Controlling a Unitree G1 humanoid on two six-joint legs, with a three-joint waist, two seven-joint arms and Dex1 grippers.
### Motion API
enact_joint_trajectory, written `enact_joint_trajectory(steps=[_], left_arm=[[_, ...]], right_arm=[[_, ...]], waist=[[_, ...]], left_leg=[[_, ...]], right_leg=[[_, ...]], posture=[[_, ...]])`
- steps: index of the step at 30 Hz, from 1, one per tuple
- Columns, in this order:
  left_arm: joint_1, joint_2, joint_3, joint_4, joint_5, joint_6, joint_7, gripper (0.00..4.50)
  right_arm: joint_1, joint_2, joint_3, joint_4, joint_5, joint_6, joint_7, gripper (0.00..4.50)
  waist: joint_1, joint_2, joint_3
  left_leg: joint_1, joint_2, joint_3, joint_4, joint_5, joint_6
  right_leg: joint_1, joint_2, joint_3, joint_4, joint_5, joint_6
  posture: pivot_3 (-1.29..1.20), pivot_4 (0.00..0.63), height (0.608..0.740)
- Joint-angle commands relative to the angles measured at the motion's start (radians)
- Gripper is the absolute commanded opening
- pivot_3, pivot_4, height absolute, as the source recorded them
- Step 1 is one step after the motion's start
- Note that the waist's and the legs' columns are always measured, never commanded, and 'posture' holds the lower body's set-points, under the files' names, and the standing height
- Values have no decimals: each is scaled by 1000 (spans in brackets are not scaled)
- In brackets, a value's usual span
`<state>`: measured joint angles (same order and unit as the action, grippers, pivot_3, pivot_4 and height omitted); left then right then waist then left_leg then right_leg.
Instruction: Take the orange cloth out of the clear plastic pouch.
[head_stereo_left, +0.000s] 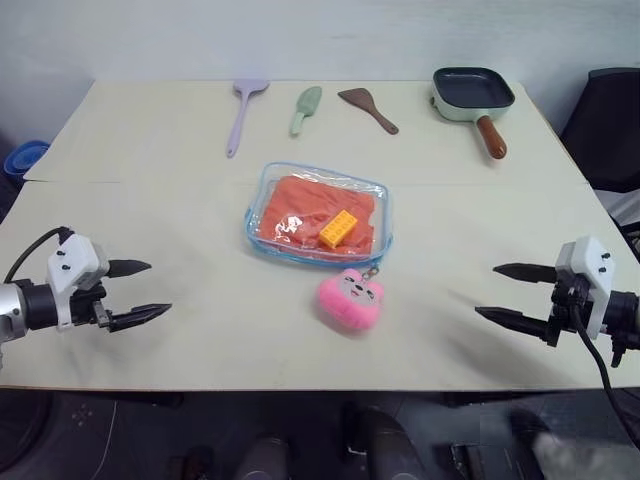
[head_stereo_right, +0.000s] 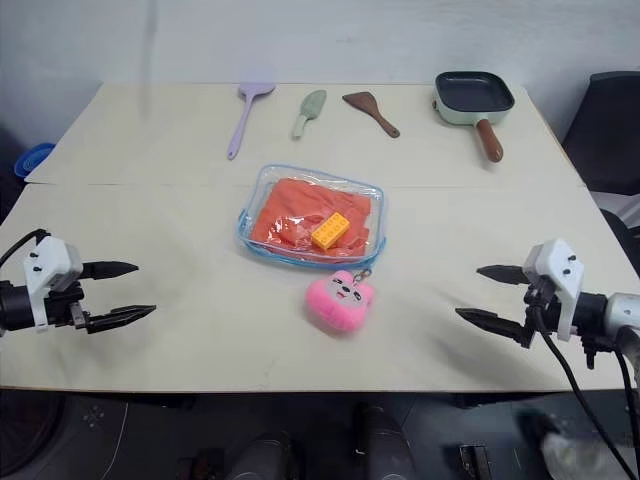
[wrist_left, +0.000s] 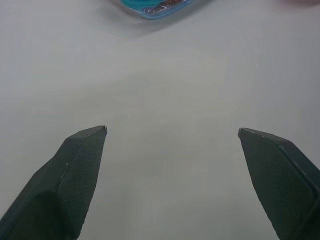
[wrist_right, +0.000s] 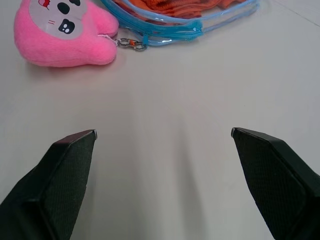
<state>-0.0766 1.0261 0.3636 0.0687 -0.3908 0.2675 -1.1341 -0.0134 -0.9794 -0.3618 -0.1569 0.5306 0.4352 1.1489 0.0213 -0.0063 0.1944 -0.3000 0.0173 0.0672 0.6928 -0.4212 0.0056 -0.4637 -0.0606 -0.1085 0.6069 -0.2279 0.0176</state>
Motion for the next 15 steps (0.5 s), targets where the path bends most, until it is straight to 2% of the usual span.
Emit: enact_joint_trajectory(steps=[1, 15], left_arm=[[-4, -4, 4, -30, -4, -9, 1, 4477], [-25, -29, -13, -72, -5, 73, 79, 4477]], right_arm=[[-5, -28, -53, -24, 6, -5, 1, 4500], [-9, -13, -30, -47, -8, -12, -35, 4500]], waist=[[0, 0, 0], [0, 0, 0]], left_leg=[[0, 0, 0, 0, 0, 0], [0, 0, 0, 0, 0, -1]], right_leg=[[0, 0, 0, 0, 0, 0], [0, 0, 0, 1, 0, 0]], posture=[[0, 150, 740], [0, 150, 740]])
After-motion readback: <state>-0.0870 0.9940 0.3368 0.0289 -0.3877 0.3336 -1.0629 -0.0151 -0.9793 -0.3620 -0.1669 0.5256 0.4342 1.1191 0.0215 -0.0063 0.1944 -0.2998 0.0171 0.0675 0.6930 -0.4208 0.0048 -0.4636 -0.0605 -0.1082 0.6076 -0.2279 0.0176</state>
